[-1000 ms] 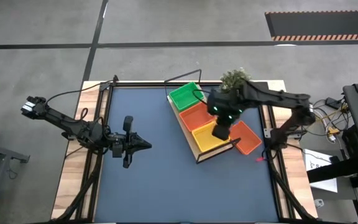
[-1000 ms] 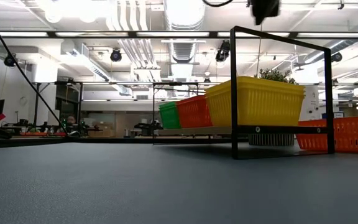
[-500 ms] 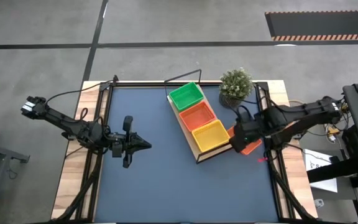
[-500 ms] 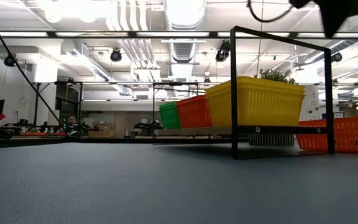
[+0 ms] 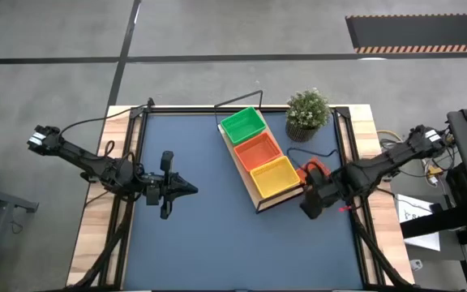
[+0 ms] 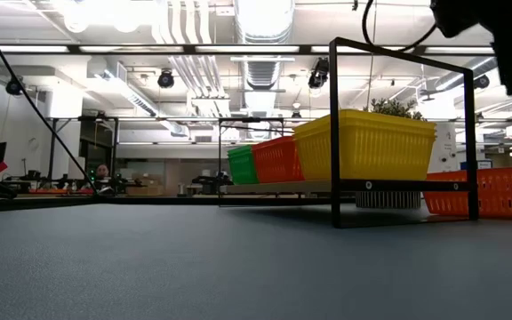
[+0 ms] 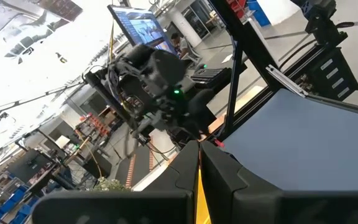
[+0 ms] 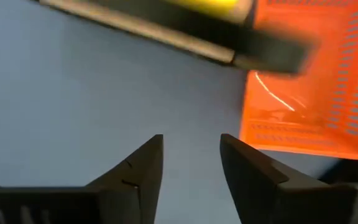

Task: Stack baskets on shelf by color
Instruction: Stack the orange bin on top of the orange bin on the shelf

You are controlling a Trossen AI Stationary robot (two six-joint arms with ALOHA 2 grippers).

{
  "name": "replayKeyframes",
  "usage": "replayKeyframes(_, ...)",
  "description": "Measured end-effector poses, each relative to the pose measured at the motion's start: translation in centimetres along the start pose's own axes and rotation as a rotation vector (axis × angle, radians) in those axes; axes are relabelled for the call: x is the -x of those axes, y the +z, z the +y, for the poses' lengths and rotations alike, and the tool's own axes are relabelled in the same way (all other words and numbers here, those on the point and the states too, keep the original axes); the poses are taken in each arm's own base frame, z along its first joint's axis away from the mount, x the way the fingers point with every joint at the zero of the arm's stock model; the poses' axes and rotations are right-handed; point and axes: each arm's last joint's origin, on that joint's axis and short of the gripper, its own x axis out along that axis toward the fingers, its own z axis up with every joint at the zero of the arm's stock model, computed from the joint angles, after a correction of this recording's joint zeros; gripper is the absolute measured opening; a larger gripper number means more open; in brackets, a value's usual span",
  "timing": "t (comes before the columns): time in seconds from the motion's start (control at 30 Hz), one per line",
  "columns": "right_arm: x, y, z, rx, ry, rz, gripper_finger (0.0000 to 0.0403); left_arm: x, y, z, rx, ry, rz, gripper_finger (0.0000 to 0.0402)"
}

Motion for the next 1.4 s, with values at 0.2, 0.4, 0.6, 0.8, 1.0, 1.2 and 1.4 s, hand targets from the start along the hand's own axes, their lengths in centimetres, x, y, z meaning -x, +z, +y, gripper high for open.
replayKeyframes(0.2,-3.4,-1.6,0.3,-0.015,-0.112,0.037,0.0152,0.0,0.0,0.0,0.0,0.0,0.0,0.0)
replayKeyframes(0.4,-5.6,-2.2,0.1,0.025,-0.196,0.011,0.0145,0.0,0.0,0.0,0.0,0.0,0.0,0.0)
replayKeyframes(0.6,-6.2,-2.1,0.0,0.066,-0.236,-0.052,0.0139,0.0,0.0,0.0,0.0,0.0,0.0,0.0)
replayKeyframes(0.8,-6.2,-2.9,0.2,0.099,-0.239,-0.093,0.0132,0.0,0.0,0.0,0.0,-0.001,0.001,0.0)
replayKeyframes(1.0,-6.7,-4.9,-0.2,0.118,-0.247,-0.117,0.0134,0.0,0.0,0.0,0.0,-0.001,0.001,0.0)
replayKeyframes(1.2,-8.2,-6.7,-1.5,0.099,-0.286,-0.162,0.0128,0.0,0.0,0.0,0.0,-0.001,0.0,0.0)
replayKeyframes(1.4,-8.6,-6.8,-1.8,0.107,-0.281,-0.291,0.0119,0.0,0.0,0.0,0.0,-0.001,0.0,0.0)
